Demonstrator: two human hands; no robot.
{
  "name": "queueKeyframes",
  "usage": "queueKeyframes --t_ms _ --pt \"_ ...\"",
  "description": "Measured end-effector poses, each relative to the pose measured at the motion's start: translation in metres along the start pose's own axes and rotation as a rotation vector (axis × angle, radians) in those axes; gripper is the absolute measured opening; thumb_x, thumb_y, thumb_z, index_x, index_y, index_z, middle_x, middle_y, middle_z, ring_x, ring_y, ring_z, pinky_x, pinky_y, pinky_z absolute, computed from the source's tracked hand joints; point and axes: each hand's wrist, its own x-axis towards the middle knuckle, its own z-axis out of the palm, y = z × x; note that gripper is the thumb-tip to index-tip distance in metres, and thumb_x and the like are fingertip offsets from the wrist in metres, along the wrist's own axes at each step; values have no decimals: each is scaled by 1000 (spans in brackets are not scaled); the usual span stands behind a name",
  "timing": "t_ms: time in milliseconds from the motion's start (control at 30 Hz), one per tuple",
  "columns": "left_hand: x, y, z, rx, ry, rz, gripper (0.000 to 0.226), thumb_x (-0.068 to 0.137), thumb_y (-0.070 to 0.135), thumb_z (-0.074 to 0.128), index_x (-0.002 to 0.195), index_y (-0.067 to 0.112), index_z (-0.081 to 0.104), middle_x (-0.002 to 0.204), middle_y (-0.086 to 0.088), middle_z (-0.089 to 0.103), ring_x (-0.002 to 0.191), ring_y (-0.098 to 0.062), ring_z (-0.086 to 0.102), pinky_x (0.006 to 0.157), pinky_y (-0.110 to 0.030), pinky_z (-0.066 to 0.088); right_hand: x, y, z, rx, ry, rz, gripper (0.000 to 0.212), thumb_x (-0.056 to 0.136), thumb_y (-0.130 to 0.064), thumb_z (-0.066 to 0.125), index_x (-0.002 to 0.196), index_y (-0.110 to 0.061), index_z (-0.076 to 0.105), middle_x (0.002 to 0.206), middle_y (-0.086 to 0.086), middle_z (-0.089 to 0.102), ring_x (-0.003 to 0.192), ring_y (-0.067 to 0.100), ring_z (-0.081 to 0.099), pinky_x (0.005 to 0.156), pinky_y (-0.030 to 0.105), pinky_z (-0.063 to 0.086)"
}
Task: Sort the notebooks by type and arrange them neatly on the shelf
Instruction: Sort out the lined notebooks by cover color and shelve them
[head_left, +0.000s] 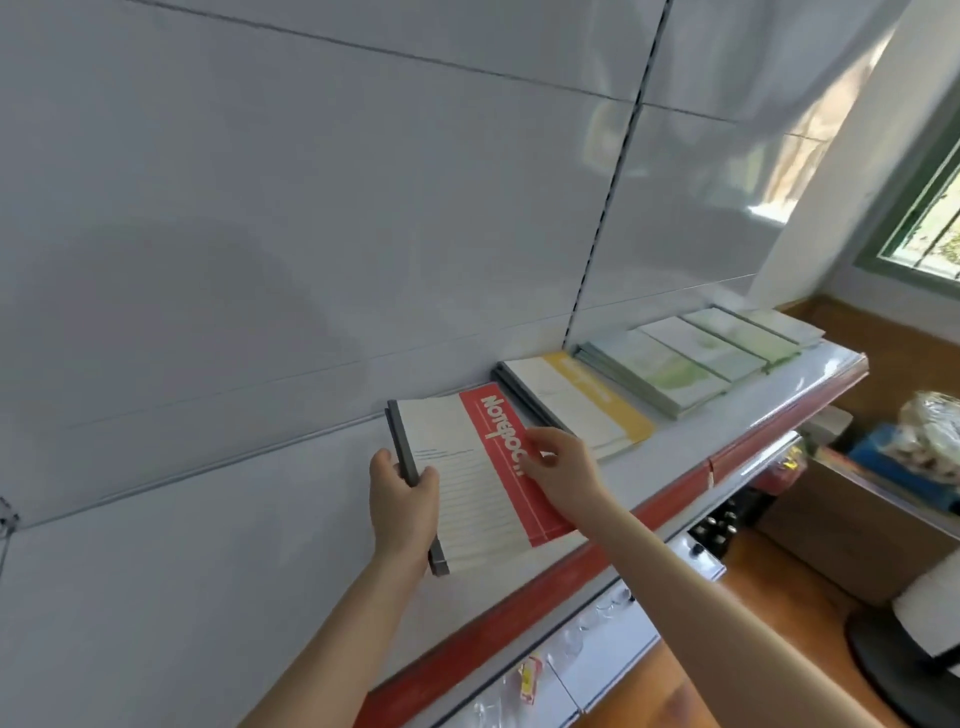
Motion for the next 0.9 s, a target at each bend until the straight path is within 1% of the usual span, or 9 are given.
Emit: queueKeyframes --t_ms 133,300,433,600,667,733,767,833,900 --pt "24 -7 23 58 43 24 24 84 -3 51 102 12 44 86 10 53 84 -15 55 73 -30 44 38 13 2 -62 -43 5 28 92 -10 52 119 -12 59 113 2 64 94 20 64 82 32 51" --pt "45 -14 46 92 122 56 35 82 -6 49 108 17 43 104 -3 58 91 -18 56 74 -26 40 82 22 4 -136 -125 -58 25 94 -14 49 117 -14 59 107 3 65 90 19 63 79 29 51" --pt "52 -21 61 185 185 34 51 82 -7 46 130 10 40 120 -7 56 108 -26 54 87 -31 43 106 33 8 -204 -192 -106 24 94 -13 48 116 -12 59 106 4 65 82 13 56 70 21 43" --pt "46 -23 79 324 266 119 52 82 -15 43 132 0 40 123 -7 47 119 -22 42 91 -15 27 119 45 10 -231 -235 -179 23 97 -14 43 112 -5 58 103 5 65 77 11 54 58 12 40" --pt "48 -27 82 362 273 121 52 80 -16 43 131 -3 40 130 -15 46 124 -26 40 101 -22 29 121 49 12 -268 -244 -220 22 97 -15 41 106 -4 58 102 6 63 76 12 51 55 9 35" --pt "49 -30 83 436 251 85 52 82 -13 43 133 -5 39 135 -21 42 130 -32 35 109 -37 30 123 52 12 -297 -253 -246 20 98 -15 40 100 -3 56 103 8 62 78 13 50 59 16 36" --pt "48 -30 82 503 242 75 50 83 -11 43 133 -4 39 137 -22 40 134 -34 30 110 -40 28 124 54 12 -315 -259 -257 19 98 -15 41 97 -3 55 104 8 61 79 14 50 64 18 37" --pt "45 -30 76 632 214 79 45 87 -2 46 132 0 41 137 -18 41 138 -32 22 112 -37 25 125 52 10 -352 -279 -277 14 97 -13 42 92 -4 52 105 9 59 81 15 51 67 22 39" --pt "39 -25 66 725 183 130 38 91 10 49 128 4 45 133 -14 46 138 -31 24 110 -38 27 126 44 6 -387 -292 -321 13 95 -11 42 93 -4 53 103 8 57 83 17 50 68 24 38"
